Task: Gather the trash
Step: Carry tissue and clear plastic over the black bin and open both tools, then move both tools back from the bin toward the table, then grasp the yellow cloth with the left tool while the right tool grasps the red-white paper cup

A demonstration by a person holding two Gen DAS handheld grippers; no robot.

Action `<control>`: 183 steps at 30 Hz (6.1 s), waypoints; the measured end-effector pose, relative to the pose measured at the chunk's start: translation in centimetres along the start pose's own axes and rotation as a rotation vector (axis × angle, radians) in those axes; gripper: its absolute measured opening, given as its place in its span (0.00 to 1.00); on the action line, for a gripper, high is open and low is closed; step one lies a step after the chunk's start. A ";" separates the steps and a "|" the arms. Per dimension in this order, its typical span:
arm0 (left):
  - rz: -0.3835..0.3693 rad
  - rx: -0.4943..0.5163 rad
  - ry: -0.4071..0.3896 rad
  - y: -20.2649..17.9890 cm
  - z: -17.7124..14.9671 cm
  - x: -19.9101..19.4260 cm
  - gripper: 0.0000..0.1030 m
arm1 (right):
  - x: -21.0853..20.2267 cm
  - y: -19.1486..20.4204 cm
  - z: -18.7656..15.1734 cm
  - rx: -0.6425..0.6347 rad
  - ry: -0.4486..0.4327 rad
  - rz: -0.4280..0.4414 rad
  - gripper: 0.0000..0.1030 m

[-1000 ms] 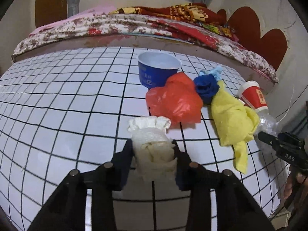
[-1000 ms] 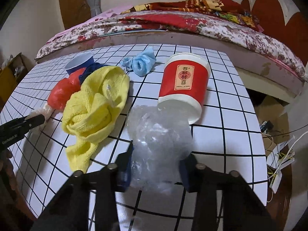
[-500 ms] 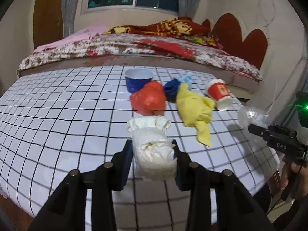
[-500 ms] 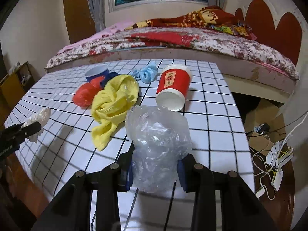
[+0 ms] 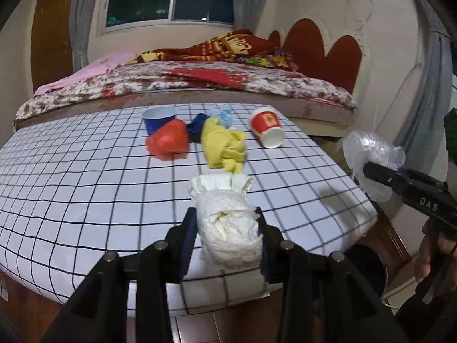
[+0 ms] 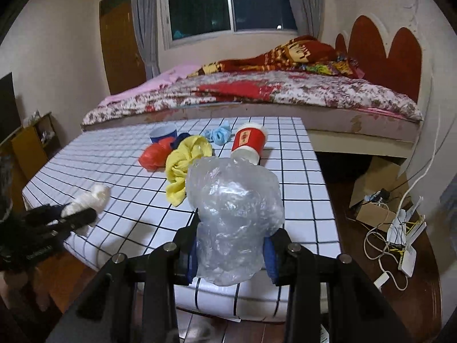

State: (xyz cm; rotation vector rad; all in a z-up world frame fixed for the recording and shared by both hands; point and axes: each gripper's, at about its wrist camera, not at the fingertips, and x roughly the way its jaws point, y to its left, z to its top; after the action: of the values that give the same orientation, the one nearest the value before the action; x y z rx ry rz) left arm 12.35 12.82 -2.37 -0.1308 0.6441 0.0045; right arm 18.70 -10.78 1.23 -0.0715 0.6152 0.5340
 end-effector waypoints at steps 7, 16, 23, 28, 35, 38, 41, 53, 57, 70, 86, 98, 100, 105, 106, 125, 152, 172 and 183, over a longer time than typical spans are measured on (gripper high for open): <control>-0.054 0.046 -0.014 -3.5 -0.5 -1.0 0.38 | -3.6 -1.7 -1.9 0.045 -0.035 -0.039 0.37; -0.108 0.096 -0.013 -7.2 -0.8 -0.9 0.38 | -6.8 -4.6 -3.9 0.079 -0.035 -0.095 0.37; -0.157 0.147 -0.004 -10.6 -1.2 -0.5 0.38 | -8.6 -7.3 -5.7 0.127 -0.035 -0.142 0.37; -0.198 0.180 0.010 -13.3 -1.5 0.1 0.38 | -9.7 -9.4 -7.2 0.164 -0.026 -0.179 0.37; -0.256 0.218 0.031 -17.2 -2.7 0.8 0.38 | -11.3 -12.3 -9.3 0.208 -0.027 -0.236 0.37; -0.283 0.238 0.048 -18.9 -3.3 1.2 0.38 | -12.0 -13.6 -10.5 0.231 -0.022 -0.256 0.37; -0.307 0.266 0.059 -20.5 -3.9 1.6 0.38 | -12.6 -15.1 -11.8 0.251 -0.005 -0.275 0.37; -0.422 0.309 0.163 -26.2 -7.2 5.2 0.38 | -12.3 -19.2 -16.4 0.273 0.102 -0.303 0.37; -0.431 0.329 0.205 -27.8 -8.8 6.8 0.38 | -10.5 -20.8 -18.1 0.273 0.167 -0.311 0.37; -0.430 0.351 0.312 -29.3 -11.5 10.7 0.39 | -6.7 -23.3 -22.3 0.288 0.299 -0.279 0.37; -0.290 0.315 0.399 -28.3 -13.1 13.7 0.99 | -3.3 -28.4 -26.4 0.398 0.441 -0.365 0.99; -0.263 0.327 0.367 -28.3 -12.6 13.2 0.99 | -4.2 -28.7 -25.9 0.405 0.410 -0.455 0.99; -0.257 0.324 0.367 -28.0 -12.5 13.2 0.99 | -4.2 -28.5 -25.9 0.397 0.411 -0.461 0.99; -0.251 0.326 0.351 -27.8 -12.3 12.6 0.99 | -4.5 -28.1 -25.5 0.402 0.390 -0.462 0.99; -0.249 0.326 0.347 -27.7 -12.1 12.4 0.99 | -4.6 -28.0 -25.4 0.403 0.385 -0.462 0.99; -0.247 0.297 0.273 -25.4 -10.5 8.9 0.99 | -7.1 -24.7 -22.7 0.355 0.261 -0.481 0.99; -0.015 0.054 0.035 -8.5 -2.0 2.0 0.99 | -5.3 -11.2 -11.3 0.198 0.026 -0.305 0.99; 0.031 -0.079 0.108 -0.9 6.5 14.0 0.84 | 9.2 -6.4 3.3 0.021 0.117 -0.108 0.83; 0.037 -0.076 0.198 -0.7 8.1 20.1 0.48 | 15.2 -6.2 5.4 0.013 0.162 -0.041 0.81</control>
State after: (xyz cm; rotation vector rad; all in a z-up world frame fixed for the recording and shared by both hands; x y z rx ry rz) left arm 33.30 12.37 -7.94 -0.1939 0.8440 0.0522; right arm 35.11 -8.05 -3.56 -0.1153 0.7741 0.4876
